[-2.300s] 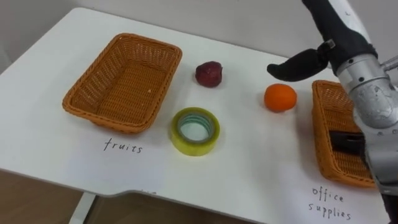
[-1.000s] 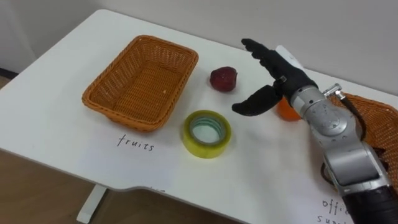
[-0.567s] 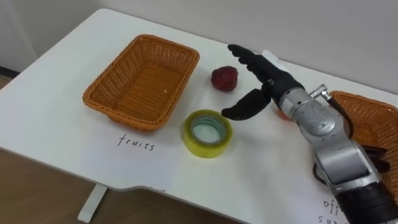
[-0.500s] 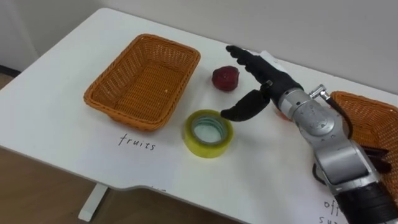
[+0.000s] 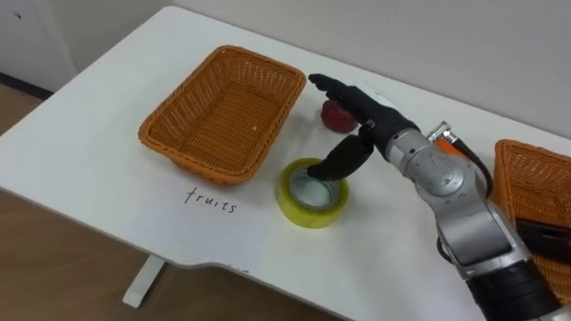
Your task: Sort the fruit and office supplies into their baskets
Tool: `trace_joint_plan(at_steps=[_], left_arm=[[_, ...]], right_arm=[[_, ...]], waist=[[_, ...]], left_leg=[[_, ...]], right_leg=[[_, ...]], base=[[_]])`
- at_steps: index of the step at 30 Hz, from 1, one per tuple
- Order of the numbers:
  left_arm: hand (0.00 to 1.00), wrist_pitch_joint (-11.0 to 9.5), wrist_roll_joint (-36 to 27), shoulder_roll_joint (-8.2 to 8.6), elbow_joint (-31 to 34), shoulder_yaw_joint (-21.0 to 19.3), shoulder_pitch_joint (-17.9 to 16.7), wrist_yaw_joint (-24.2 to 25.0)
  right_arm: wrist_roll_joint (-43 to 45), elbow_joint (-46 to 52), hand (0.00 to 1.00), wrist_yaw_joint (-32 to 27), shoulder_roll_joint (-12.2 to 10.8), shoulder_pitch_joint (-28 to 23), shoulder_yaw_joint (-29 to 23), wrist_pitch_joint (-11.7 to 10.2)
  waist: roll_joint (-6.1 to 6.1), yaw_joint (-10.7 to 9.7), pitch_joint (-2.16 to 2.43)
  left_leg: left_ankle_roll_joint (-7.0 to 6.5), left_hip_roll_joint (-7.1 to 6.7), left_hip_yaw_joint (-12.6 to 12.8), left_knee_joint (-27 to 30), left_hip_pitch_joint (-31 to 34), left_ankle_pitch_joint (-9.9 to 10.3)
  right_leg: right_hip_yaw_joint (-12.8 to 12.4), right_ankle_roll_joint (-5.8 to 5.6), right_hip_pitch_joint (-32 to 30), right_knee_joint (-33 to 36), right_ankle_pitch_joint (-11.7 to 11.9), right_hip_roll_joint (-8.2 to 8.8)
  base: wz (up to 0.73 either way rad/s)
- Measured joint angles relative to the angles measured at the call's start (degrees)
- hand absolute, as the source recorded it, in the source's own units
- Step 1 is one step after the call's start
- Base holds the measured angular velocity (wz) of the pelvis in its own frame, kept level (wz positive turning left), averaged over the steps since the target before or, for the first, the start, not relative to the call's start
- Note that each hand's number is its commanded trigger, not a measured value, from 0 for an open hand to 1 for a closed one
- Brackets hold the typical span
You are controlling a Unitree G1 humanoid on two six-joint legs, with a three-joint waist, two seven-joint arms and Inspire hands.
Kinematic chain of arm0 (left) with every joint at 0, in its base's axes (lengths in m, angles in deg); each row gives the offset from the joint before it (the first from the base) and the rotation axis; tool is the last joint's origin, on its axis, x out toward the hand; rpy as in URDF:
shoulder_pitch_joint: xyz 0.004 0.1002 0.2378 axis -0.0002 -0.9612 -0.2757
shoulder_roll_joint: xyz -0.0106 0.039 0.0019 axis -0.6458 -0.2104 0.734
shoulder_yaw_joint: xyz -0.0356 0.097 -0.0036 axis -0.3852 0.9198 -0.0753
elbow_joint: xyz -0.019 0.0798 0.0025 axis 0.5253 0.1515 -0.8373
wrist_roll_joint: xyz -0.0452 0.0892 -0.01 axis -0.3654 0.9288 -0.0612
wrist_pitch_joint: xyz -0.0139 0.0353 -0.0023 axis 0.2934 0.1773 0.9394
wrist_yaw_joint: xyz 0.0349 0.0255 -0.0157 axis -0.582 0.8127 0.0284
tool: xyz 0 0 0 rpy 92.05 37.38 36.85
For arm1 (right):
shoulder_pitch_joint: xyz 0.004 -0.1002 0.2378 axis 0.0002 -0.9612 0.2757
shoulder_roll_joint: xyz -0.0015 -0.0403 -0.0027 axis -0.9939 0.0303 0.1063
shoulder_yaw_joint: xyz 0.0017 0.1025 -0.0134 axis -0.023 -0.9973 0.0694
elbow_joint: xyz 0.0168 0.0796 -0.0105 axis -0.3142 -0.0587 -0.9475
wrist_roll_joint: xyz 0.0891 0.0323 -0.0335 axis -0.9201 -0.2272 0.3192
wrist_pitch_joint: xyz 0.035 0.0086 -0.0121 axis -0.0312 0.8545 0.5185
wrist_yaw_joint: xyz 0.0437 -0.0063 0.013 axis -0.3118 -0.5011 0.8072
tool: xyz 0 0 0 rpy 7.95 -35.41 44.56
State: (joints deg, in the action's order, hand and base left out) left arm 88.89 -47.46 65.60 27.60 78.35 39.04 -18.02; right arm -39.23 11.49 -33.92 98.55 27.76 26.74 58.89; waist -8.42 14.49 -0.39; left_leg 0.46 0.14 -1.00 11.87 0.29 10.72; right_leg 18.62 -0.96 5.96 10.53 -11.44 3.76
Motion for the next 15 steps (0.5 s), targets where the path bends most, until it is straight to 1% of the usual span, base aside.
trace_joint_plan(at_steps=[2, 4, 7, 10, 15], left_arm=[[0.00, 0.06, 0.00, 0.00, 0.00, 0.00, 0.11, -0.02], [0.00, 0.45, 0.00, -0.01, 0.02, -0.03, 0.11, -0.02], [0.00, 1.11, 0.00, 0.00, 0.22, -0.03, 0.10, 0.01], [0.00, 1.13, 0.00, 0.00, 0.35, -0.03, 0.15, -0.03], [0.00, 1.13, -0.06, -0.04, 0.26, 0.00, 0.28, -0.10]], right_arm=[[0.07, -0.98, 0.00, 0.00, -0.23, 0.63, 0.00, 0.09], [0.37, -2.63, 0.00, -0.07, -0.28, 2.13, 0.00, 1.20], [1.79, -3.97, 0.00, -0.13, -0.33, 2.86, 0.00, 1.26], [2.11, -4.42, 0.00, -0.15, -0.34, 2.92, 0.17, 1.89], [1.64, -7.71, 0.00, -0.15, -0.50, 3.19, 0.51, 1.91]], waist=[[-0.12, 0.06, -0.04], [-0.51, 0.11, -0.31], [-0.95, 0.10, -0.50], [-1.02, 0.32, -0.52], [-1.04, 0.44, -0.53]], left_leg=[[-0.03, -0.06, -0.16, 0.15, -0.05, -0.04], [-0.03, -0.10, -0.31, 0.45, 0.16, -0.03], [-0.03, -0.11, -0.66, 0.56, 0.43, -0.03], [-0.02, -0.11, -0.58, 0.42, 0.55, -0.02], [0.00, -0.09, -0.50, 0.84, 0.39, -0.05]], right_leg=[[0.26, 0.00, 0.06, 0.01, 0.00, 0.07], [0.41, 0.00, 0.06, 0.01, 0.00, 0.09], [0.48, 0.00, 0.06, 0.04, 0.00, 0.07], [0.49, 0.00, 0.02, 0.04, 0.00, 0.06], [0.46, 0.00, 0.07, 0.06, 0.00, 0.04]], base=[[0.06], [0.00], [0.03], [0.00], [0.00]])
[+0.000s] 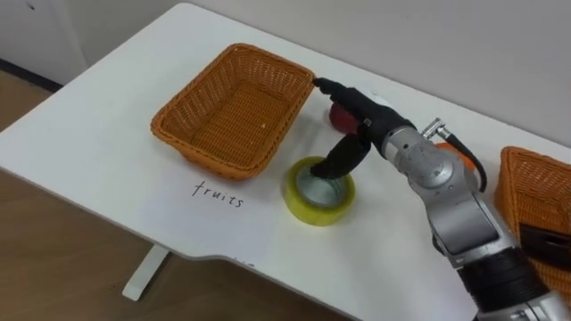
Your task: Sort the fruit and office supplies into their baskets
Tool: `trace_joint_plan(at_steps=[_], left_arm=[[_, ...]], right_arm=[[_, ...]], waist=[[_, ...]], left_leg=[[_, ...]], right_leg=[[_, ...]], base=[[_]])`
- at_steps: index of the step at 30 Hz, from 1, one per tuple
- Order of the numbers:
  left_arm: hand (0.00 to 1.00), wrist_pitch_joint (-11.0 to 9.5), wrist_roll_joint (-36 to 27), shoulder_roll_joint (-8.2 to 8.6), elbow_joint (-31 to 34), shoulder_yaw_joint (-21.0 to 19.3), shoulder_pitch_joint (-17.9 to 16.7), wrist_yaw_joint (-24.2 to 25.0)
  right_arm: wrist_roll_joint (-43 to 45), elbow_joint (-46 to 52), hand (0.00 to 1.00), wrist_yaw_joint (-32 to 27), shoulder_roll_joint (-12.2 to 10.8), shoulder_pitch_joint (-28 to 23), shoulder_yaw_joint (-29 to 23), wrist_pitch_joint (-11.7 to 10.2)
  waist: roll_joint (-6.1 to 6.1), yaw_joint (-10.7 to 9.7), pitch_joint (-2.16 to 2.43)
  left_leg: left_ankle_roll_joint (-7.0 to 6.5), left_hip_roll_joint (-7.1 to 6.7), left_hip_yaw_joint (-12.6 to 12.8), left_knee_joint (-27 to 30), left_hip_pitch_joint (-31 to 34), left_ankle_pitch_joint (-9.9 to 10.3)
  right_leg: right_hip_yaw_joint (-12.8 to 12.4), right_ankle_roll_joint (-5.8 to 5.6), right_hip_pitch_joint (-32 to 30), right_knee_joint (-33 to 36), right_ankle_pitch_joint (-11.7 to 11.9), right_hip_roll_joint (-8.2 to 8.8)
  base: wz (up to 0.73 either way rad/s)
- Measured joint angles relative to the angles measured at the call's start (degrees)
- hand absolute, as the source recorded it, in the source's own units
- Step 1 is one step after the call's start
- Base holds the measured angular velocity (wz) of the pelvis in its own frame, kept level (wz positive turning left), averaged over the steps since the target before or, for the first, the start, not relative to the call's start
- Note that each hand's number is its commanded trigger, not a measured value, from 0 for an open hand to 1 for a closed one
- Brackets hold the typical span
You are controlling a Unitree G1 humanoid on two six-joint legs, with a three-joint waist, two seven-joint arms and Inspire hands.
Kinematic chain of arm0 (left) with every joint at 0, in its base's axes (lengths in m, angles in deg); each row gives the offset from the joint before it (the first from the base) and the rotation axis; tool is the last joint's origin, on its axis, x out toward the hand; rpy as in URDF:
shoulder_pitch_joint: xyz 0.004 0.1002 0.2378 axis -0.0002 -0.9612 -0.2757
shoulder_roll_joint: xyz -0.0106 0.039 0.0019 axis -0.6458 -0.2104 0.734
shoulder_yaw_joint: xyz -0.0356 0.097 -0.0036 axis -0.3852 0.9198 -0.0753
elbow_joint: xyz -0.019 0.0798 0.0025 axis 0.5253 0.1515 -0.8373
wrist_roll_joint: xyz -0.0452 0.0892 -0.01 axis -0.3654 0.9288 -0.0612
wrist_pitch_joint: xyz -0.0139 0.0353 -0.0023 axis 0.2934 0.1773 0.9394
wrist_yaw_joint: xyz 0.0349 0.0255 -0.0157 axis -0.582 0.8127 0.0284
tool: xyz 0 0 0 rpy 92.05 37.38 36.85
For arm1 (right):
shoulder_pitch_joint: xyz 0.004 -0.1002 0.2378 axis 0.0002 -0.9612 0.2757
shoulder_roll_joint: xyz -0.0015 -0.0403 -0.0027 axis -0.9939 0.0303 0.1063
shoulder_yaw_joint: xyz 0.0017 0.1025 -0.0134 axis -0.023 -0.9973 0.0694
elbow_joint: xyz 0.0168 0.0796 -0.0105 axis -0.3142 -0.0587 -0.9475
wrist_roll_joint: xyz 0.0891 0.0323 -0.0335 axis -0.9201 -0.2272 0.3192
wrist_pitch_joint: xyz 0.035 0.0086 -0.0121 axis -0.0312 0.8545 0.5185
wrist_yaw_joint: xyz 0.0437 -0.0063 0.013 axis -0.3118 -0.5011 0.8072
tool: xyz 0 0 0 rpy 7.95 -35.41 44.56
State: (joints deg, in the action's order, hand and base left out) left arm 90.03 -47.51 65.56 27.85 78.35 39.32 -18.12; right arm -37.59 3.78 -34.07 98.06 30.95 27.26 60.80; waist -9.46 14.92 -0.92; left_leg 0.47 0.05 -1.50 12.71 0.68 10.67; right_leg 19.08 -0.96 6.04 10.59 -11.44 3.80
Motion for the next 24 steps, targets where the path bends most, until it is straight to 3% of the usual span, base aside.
trace_joint_plan(at_steps=[9, 18, 24], left_arm=[[0.00, 0.02, 0.00, -0.01, -0.06, 0.12, 0.01, -0.02], [0.00, 0.17, 0.00, 0.05, 0.04, 0.23, 0.80, -1.21], [0.00, 0.88, 0.01, 0.05, 0.31, 1.09, 0.78, -2.50]], right_arm=[[-1.49, -3.21, 0.00, -0.17, -0.08, 0.09, -0.01, 0.00], [-2.02, -3.67, 0.00, -2.92, -0.08, 0.01, -0.01, 0.00], [-2.00, -3.87, 0.00, -3.12, -0.07, 0.00, -0.01, 0.00]], waist=[[0.07, -0.30, -0.08], [0.80, -0.57, -0.51], [1.38, -0.83, -0.19]], left_leg=[[0.00, 0.00, -0.08, -0.09, 0.28, 0.00], [0.00, 0.02, 0.11, -0.08, 0.68, 0.00], [0.00, 0.02, 0.12, -0.09, 0.63, 0.00]], right_leg=[[0.06, 0.00, 0.02, -0.03, 0.00, -0.02], [-0.09, 0.00, -0.42, -0.05, 0.00, -0.02], [-0.09, 0.00, -0.47, -0.04, 0.00, -0.01]], base=[[0.00], [0.00], [0.00]])
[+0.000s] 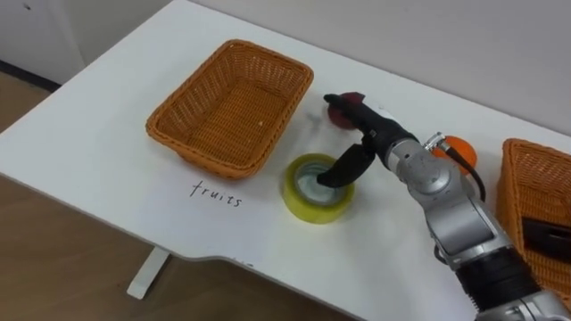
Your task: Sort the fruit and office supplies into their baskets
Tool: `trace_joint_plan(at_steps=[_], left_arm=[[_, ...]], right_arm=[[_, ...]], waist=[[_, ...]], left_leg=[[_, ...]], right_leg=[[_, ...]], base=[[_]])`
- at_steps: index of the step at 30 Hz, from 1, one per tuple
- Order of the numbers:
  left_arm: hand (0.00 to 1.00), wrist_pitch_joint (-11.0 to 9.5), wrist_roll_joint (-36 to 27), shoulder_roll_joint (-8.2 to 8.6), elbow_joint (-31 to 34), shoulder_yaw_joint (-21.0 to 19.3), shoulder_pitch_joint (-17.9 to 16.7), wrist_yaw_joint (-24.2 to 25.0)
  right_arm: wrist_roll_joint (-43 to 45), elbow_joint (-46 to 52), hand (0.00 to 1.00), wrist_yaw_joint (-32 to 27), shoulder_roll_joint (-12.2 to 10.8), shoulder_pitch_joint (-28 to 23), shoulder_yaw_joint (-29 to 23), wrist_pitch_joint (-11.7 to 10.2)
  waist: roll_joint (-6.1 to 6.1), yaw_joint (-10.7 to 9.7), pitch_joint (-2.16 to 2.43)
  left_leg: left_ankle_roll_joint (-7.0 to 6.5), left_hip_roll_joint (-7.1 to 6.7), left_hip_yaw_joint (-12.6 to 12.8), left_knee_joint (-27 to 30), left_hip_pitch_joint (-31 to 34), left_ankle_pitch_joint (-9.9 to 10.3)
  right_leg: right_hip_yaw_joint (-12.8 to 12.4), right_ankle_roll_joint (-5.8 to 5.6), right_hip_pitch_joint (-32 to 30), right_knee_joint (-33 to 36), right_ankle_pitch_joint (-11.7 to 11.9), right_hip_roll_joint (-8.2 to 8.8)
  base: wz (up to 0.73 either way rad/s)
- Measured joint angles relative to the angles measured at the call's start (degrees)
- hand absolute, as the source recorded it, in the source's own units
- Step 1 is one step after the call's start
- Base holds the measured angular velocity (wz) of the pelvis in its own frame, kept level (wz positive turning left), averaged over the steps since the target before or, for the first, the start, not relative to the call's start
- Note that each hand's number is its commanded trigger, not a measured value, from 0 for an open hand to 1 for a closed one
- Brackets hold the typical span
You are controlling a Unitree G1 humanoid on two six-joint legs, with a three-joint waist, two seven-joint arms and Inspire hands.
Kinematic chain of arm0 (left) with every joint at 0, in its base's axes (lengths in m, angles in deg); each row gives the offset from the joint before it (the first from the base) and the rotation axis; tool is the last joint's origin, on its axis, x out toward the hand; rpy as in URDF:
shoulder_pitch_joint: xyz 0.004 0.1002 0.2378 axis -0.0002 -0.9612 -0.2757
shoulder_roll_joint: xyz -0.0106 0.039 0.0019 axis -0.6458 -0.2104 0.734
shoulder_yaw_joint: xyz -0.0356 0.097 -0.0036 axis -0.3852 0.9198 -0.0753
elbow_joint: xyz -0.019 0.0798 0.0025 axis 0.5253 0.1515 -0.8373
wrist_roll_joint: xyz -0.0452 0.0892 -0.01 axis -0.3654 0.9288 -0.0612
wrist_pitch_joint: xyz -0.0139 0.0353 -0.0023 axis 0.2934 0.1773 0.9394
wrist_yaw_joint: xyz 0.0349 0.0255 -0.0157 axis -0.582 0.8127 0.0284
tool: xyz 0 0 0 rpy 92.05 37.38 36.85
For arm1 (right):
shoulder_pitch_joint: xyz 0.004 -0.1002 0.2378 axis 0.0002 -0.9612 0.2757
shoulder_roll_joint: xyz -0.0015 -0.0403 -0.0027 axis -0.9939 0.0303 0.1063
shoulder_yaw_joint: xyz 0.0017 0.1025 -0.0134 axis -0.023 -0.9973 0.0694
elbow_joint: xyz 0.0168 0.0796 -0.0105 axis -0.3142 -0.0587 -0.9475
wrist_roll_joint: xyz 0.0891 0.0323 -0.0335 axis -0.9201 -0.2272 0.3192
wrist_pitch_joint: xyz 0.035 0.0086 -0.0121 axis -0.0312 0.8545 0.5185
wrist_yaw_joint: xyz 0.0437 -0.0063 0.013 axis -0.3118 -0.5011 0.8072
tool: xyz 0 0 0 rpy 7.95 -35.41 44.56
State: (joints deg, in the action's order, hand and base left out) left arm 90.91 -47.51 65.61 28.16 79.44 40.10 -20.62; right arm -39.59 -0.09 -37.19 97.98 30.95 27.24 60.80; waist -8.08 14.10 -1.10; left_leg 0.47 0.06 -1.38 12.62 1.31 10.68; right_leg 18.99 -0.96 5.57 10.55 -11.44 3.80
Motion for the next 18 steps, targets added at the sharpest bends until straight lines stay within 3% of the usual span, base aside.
trace_joint_plan(at_steps=[7, 18], left_arm=[[0.00, 0.20, -0.01, -0.01, 0.76, 0.04, -0.04, -1.26], [0.00, 1.05, 0.02, -0.02, 3.26, 0.15, -0.85, -0.84]], right_arm=[[-0.05, -3.32, 0.00, -0.76, -0.21, 0.02, 1.64, 0.03], [0.13, -6.09, 0.00, -0.79, -0.59, 0.02, 3.94, 0.04]], waist=[[0.18, 0.39, 0.42], [0.44, 0.68, 0.32]], left_leg=[[0.01, 0.01, -0.16, 0.04, -0.36, -0.01], [0.01, -0.04, -0.30, 0.25, 0.16, 0.00]], right_leg=[[0.05, 0.00, 0.20, 0.01, 0.00, -0.03], [0.25, 0.00, 0.27, 0.06, 0.00, -0.01]], base=[[0.00], [0.01]])
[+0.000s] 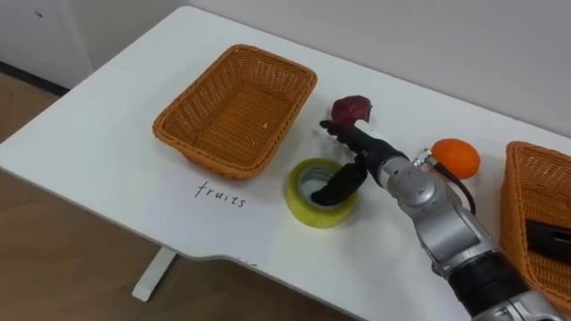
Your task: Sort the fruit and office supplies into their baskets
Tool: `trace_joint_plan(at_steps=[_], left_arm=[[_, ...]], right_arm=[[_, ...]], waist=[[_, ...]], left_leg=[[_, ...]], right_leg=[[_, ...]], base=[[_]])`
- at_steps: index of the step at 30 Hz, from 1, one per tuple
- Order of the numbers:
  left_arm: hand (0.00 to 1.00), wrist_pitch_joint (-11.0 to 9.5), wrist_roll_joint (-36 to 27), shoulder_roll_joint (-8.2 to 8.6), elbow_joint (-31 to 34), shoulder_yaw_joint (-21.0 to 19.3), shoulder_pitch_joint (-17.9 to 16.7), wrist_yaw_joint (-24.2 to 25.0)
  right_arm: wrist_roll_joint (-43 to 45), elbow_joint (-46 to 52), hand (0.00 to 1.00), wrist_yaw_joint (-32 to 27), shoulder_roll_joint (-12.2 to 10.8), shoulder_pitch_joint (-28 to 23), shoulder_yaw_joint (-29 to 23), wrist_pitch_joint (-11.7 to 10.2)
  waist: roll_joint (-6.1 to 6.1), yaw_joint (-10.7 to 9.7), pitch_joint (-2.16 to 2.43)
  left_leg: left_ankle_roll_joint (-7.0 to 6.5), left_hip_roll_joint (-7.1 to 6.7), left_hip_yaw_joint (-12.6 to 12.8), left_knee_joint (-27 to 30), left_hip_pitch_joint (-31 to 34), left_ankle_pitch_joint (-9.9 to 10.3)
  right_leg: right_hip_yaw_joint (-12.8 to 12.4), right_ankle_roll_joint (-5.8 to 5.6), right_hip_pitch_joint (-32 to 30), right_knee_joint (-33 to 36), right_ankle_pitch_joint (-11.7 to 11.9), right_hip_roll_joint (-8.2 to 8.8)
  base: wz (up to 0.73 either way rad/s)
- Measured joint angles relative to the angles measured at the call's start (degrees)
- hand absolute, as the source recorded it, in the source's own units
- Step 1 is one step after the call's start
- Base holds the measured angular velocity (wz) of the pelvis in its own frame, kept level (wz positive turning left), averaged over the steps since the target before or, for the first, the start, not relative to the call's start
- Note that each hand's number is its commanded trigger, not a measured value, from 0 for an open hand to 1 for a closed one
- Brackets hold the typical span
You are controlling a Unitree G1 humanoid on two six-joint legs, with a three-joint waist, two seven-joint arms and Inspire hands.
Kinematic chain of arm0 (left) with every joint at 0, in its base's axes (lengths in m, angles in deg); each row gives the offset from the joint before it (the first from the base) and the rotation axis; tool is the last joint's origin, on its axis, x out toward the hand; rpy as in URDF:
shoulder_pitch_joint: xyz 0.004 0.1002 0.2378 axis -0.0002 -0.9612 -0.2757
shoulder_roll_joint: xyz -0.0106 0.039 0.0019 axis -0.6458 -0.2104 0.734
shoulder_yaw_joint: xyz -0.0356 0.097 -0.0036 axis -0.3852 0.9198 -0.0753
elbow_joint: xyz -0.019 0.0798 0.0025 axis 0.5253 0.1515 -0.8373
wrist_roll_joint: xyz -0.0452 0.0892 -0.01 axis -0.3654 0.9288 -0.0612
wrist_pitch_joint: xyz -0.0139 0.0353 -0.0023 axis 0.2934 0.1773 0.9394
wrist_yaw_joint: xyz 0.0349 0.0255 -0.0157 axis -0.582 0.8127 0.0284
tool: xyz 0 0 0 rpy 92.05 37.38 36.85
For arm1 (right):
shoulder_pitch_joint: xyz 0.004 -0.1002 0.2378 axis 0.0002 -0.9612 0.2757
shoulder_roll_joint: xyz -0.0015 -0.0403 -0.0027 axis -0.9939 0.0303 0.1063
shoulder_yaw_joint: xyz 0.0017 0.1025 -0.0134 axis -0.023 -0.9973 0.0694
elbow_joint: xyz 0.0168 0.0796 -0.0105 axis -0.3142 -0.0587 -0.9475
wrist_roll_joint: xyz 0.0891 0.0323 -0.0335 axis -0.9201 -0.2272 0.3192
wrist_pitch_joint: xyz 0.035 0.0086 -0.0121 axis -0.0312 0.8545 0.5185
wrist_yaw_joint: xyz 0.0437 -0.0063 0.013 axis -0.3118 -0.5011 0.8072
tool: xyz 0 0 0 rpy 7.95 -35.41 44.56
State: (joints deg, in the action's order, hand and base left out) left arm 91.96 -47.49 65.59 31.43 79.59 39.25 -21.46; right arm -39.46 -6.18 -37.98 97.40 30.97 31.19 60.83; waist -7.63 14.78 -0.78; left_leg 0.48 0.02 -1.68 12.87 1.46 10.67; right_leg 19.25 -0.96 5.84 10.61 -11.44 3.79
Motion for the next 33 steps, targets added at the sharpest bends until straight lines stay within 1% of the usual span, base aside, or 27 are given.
trace_joint_plan(at_steps=[6, 7, 8, 9, 10, 12, 18, 22, 33], left_arm=[[0.00, 0.19, 0.01, -0.01, 0.45, 0.01, 0.08, 0.89], [0.00, 0.20, 0.01, -0.01, 0.44, 0.01, 0.07, 1.04], [0.00, 0.19, 0.01, -0.01, 0.42, 0.01, 0.07, 1.13], [0.00, 0.19, 0.05, 0.00, 0.34, -0.01, 0.07, 1.36], [0.00, 0.19, 0.08, 0.00, 0.27, -0.01, 0.07, 1.57], [0.00, 0.18, 0.09, 0.00, 0.23, -0.01, 0.22, 2.10], [0.00, 0.17, 0.15, 0.01, -0.27, 0.40, 1.41, 2.20], [0.00, 0.17, 0.61, 0.01, -1.26, 0.46, 2.04, 1.94], [0.00, 0.02, 1.26, 0.07, -1.51, 1.03, 2.62, 1.70]], right_arm=[[2.15, -0.02, 0.00, 0.02, -0.01, 0.00, 0.09, 0.00], [2.28, -0.06, 0.31, 0.06, -0.01, 0.00, 0.09, 0.00], [2.46, -0.06, 0.67, 0.10, -0.01, 0.00, 0.10, 0.00], [2.73, -0.06, 0.87, 0.22, -0.01, 0.00, 0.10, 0.00], [3.37, -0.05, 1.00, 0.26, -0.02, 0.00, 0.11, 0.00], [4.58, -0.06, 1.00, 0.31, -0.01, 0.00, 0.11, 0.00], [12.74, 0.12, 1.00, 0.27, 0.02, 0.29, 0.81, 0.06], [14.40, 0.12, 1.00, 1.41, -0.08, 1.44, 2.18, 0.55], [14.32, 0.65, 1.00, 2.79, -0.18, 1.44, 2.20, 0.50]], waist=[[0.07, 0.05, -0.02], [0.10, 0.06, -0.02], [0.10, 0.11, -0.02], [0.12, 0.27, -0.02], [0.15, 0.48, -0.03], [0.18, 1.11, -0.05], [0.19, 3.01, -0.02], [0.16, 3.13, 0.00], [0.08, 2.95, 0.04]], left_leg=[[0.01, 0.01, 0.03, 0.38, 0.25, 0.01], [0.01, 0.01, 0.03, 0.54, 0.24, 0.00], [0.01, 0.01, 0.04, 0.64, 0.19, 0.00], [0.01, 0.01, 0.09, 0.71, 0.15, 0.00], [0.01, 0.01, 0.10, 0.71, 0.14, 0.00], [0.01, 0.02, 0.12, 0.66, 0.14, 0.00], [0.02, 0.04, 0.21, 0.59, 0.38, 0.01], [0.01, 0.03, 0.22, 0.70, 0.84, 0.01], [0.01, 0.02, 0.19, 0.72, 0.80, 0.00]], right_leg=[[-0.04, 0.00, -0.22, 0.00, 0.00, -0.02], [-0.04, 0.00, -0.22, 0.01, 0.00, -0.02], [-0.07, 0.00, -0.22, 0.01, 0.00, -0.02], [-0.10, 0.00, -0.22, 0.01, 0.00, -0.02], [-0.10, 0.00, -0.22, 0.01, 0.00, -0.02], [-0.12, 0.00, -0.22, 0.01, 0.00, -0.02], [-0.15, 0.00, -0.87, 0.02, 0.00, -0.03], [-0.10, 0.01, -0.98, 0.04, 0.01, -0.02], [-0.08, 0.01, -0.97, 0.02, 0.01, -0.02]], base=[[0.00], [0.00], [0.00], [0.00], [0.00], [0.00], [-0.01], [0.00], [0.00]])
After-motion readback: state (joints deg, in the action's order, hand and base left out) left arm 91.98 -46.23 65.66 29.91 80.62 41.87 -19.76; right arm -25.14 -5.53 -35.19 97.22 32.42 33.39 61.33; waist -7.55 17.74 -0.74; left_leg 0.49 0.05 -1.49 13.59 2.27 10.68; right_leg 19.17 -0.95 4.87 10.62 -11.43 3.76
